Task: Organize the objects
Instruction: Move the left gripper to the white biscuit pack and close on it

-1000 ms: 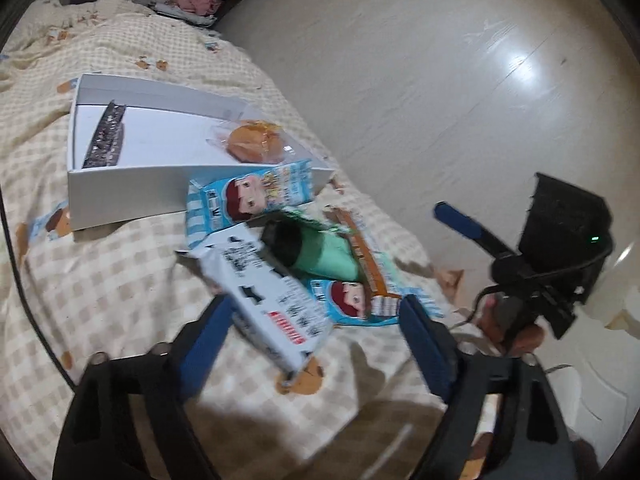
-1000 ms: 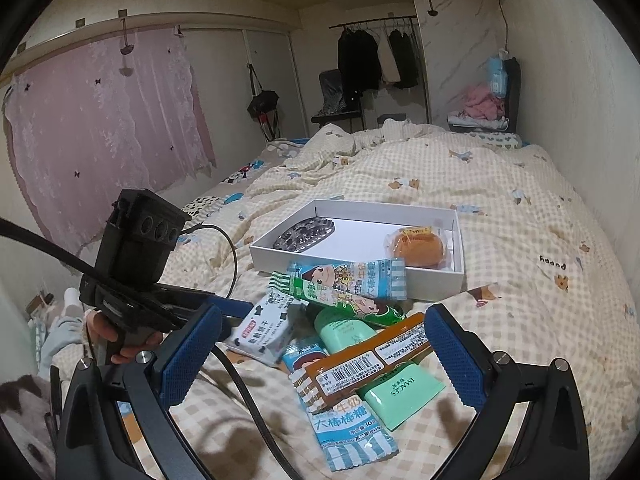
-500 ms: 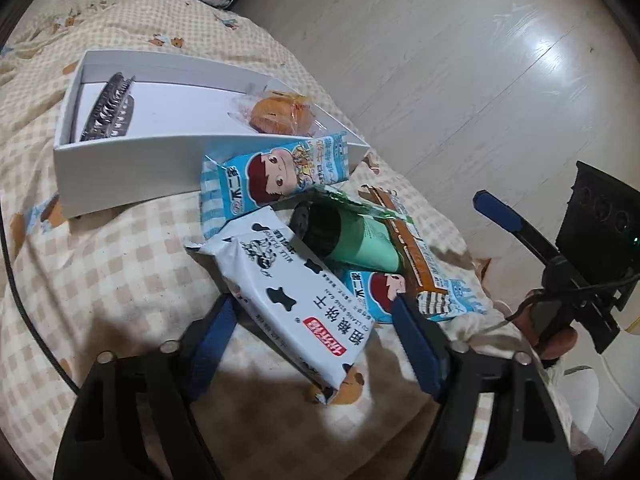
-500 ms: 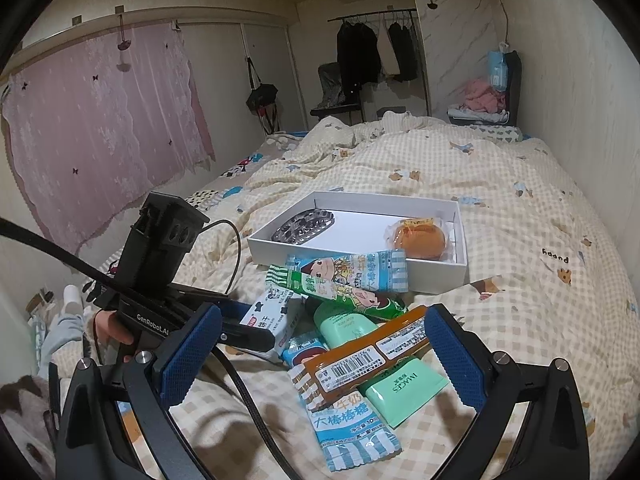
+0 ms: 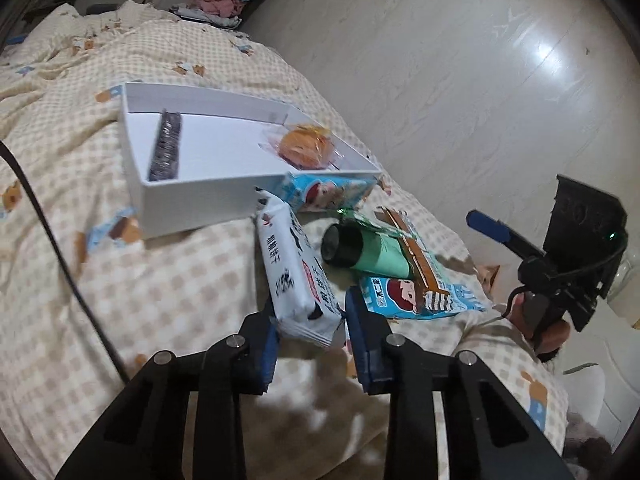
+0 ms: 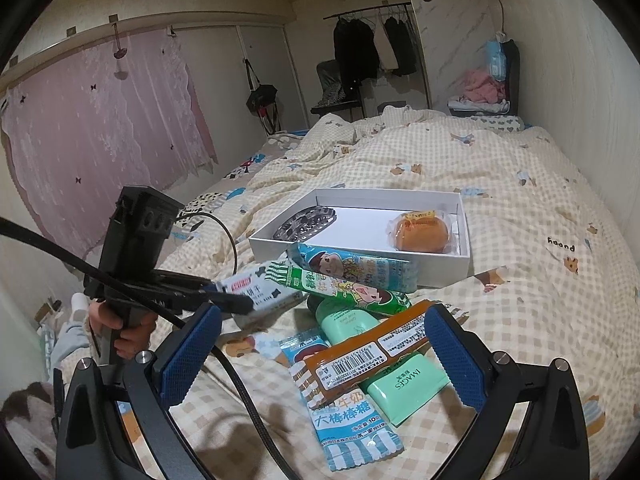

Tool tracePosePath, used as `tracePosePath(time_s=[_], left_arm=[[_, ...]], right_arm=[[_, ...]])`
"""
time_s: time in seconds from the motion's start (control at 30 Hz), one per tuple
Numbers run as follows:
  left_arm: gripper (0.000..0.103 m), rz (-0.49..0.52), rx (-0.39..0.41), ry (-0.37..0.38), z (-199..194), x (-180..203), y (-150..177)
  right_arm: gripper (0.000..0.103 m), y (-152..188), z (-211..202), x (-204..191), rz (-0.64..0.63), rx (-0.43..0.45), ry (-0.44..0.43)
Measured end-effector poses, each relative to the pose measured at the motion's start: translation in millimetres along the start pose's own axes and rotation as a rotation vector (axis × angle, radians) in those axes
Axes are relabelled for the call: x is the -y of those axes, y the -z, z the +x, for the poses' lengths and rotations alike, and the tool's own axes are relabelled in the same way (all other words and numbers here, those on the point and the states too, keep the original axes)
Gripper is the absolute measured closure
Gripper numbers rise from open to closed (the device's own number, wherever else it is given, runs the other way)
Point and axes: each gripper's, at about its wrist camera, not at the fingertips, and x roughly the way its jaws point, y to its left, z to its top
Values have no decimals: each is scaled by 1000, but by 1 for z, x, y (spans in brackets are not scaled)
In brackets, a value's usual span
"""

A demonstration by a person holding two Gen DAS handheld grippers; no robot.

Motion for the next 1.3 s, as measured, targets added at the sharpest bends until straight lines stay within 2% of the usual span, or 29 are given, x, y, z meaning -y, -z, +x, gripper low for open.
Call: tracePosePath(time_s=[0.23,0.37,0.4,0.47,0.6,0.67,0.73,0.8,0.9,1.17,1.3], left_arm=[[69,30,31,-70,-11,-4,2],[67,10,11,-55,-2,-7,-3],[65,5,2,-55,-1,-8,-3],[56,-6,-1,-49,1,-9,-3],[49,23,-6,-69,3,-4,-1],[38,46,0,-73,4,0,0],[32,121,20,-94,3,6,1],[25,215,70,-149,-1,10,2],[24,341,167,-229,-10,13,7],[20,470,281,-214,-18,2,12],[20,528,222,-201,1,5,15]], right_arm=[[1,0,1,0,2,-1,-2],[1,0,1,0,2,-1,-1],[1,0,1,0,2,-2,-2],[1,0,2,1,1,-4,-2],[1,1,4,1,2,-6,-3],[1,2,4,1,2,-8,-4],[1,2,5,1,2,-8,-4],[1,2,5,1,3,-9,-6],[1,3,7,2,5,-12,-8],[1,4,8,2,6,-19,-11],[1,4,8,2,8,-21,-13]])
